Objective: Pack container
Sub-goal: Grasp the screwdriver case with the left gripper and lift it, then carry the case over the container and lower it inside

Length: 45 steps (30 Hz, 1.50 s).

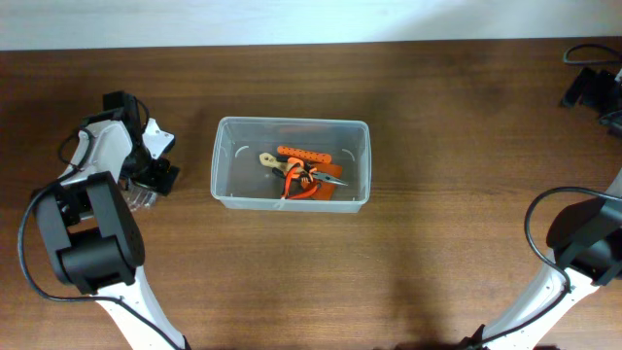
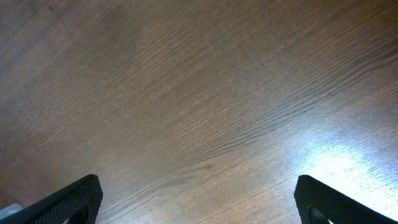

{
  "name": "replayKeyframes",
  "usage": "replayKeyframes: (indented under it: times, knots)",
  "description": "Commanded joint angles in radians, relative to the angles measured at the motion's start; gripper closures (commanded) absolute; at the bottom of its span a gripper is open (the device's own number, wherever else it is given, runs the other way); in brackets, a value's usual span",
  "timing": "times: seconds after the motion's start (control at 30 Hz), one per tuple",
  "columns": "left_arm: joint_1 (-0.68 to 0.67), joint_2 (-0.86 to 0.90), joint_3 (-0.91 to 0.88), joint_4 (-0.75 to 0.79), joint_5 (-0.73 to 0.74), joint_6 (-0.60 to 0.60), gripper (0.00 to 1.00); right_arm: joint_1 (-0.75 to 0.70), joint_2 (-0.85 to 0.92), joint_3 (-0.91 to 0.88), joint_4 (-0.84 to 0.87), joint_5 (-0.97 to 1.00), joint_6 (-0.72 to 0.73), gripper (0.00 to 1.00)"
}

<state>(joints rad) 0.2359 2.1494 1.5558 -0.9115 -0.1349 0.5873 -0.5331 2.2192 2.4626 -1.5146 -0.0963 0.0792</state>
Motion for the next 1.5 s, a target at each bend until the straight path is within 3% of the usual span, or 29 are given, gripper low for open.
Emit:
replayKeyframes:
  times: [0.0, 0.17, 0.5, 0.8, 0.97, 1.2, 1.47]
  knots:
    - [0.003, 0.051, -0.006, 0.014, -0.011, 0.012, 0.26, 0.002, -0.002, -0.004, 0.001, -0.005, 0.008, 0.01]
    - [0.003, 0.051, -0.006, 0.015, -0.012, 0.012, 0.34, 0.002, -0.002, -0.004, 0.000, -0.005, 0.008, 0.01]
    - [0.003, 0.049, 0.084, -0.023, -0.071, -0.042, 0.34, 0.002, -0.002, -0.004, 0.000, -0.005, 0.008, 0.01]
    - [0.000, 0.049, 0.395, -0.189, -0.066, -0.071, 0.40, 0.002, -0.002, -0.004, 0.000, -0.005, 0.008, 0.01]
    - [-0.018, 0.047, 0.591, -0.286, 0.035, -0.078, 0.41, 0.002, -0.002, -0.004, 0.000, -0.005, 0.008, 0.01]
    - [-0.105, 0.047, 0.772, -0.401, 0.133, -0.078, 0.41, 0.002, -0.002, -0.004, 0.000, -0.005, 0.008, 0.01]
    - [-0.293, 0.047, 0.825, -0.489, 0.132, -0.078, 0.41, 0.002, -0.002, -0.004, 0.000, -0.005, 0.008, 0.01]
